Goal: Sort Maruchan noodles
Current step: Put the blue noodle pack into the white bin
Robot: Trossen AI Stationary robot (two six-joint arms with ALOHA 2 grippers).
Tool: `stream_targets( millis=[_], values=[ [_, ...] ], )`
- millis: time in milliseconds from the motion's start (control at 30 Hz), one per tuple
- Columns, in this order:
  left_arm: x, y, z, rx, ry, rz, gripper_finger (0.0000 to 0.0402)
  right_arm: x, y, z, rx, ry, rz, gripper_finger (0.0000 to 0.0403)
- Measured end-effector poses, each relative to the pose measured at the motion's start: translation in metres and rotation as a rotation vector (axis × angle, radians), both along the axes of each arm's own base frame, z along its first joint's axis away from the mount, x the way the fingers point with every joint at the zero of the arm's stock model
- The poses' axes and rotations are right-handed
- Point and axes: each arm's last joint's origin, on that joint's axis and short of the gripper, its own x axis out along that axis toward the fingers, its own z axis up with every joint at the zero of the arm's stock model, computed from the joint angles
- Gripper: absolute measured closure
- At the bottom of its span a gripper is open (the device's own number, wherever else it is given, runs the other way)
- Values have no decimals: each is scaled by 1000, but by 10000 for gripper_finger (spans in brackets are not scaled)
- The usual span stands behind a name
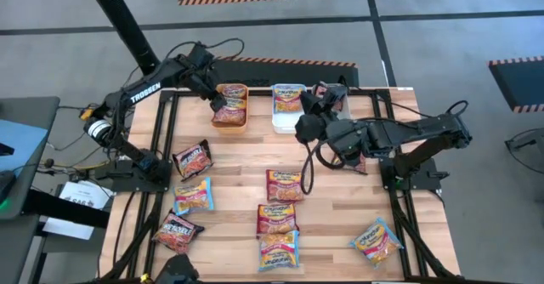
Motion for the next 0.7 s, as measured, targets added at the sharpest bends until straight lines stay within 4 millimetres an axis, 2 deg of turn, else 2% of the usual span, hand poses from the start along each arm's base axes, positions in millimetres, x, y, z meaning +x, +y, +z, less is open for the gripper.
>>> stream_targets(
  millis=[200, 367, 533, 700],
  values=[
    [-1, -13, 14, -60, -89, -57, 221, 1, -21, -10, 103, -49, -3, 337],
    [-4, -32, 34, -35, -152, -91, 221, 0, -32, -25, 325, -95, 82, 337],
    [-5, -57, 54, 10, -205, -131, 221, -1, -32, -37, 596, -120, 177, 337],
    [-5, -78, 68, 45, -234, -164, 221, -4, -23, -45, 832, -104, 253, 337]
  ],
)
